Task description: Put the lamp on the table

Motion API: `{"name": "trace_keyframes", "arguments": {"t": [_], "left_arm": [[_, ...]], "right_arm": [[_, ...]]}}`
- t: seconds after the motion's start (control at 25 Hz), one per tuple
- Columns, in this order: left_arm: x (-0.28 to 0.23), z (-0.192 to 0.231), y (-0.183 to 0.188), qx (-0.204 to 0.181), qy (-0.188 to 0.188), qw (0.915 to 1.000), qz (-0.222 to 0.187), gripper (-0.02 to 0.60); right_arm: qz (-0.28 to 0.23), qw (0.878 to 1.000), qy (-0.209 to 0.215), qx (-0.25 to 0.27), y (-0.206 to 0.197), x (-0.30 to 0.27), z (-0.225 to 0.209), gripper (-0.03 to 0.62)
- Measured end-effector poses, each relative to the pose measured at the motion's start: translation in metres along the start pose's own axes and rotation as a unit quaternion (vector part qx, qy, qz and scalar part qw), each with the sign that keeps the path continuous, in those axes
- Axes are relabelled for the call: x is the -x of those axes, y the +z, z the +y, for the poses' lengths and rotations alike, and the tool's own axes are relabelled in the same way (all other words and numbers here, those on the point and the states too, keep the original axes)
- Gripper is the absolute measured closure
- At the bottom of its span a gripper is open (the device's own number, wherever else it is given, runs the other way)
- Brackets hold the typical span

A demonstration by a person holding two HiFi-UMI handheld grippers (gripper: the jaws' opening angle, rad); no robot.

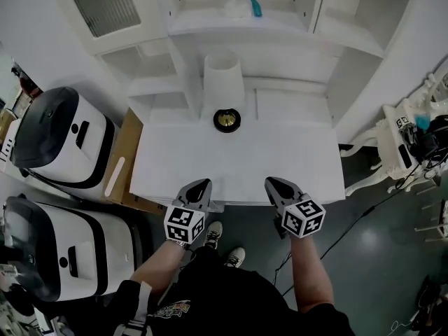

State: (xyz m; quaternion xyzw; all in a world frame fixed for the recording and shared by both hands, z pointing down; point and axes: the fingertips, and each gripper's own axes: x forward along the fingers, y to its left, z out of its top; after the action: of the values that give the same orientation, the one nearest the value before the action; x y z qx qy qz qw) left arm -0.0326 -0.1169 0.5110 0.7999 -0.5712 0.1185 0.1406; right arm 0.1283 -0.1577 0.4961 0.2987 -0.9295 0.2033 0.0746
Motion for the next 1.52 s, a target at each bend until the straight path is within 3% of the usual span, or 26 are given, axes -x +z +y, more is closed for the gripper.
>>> {"name": "trace_keyframes", "arguments": {"t": [0.24,0.48,0.76,1.52], "left_arm": [[0.036,-0.014,-0.015,0.011,-0.002,0.9999,0.009,0.575],[0.065,-0.004,-0.020,-0.029,-0.007,0.9994,0.016,0.575],[0.091,0.031,-0.017,0.031,-0.028,0.9991,0.003,0.575],[0.162,0.093,-0.049,0.041,-0.129,0.9905,0.023,0.575]], "right_arm": [[0.000,1.000,0.013,-0.011,-0.010,0.000,0.024,0.569],[-0.007,0.999,0.019,-0.025,-0.013,-0.014,0.054,0.569],[-0.010,0.999,0.000,-0.033,-0.020,-0.029,0.092,0.569],[-0.002,0.997,-0.065,-0.047,-0.067,-0.062,0.207,0.569]]}}
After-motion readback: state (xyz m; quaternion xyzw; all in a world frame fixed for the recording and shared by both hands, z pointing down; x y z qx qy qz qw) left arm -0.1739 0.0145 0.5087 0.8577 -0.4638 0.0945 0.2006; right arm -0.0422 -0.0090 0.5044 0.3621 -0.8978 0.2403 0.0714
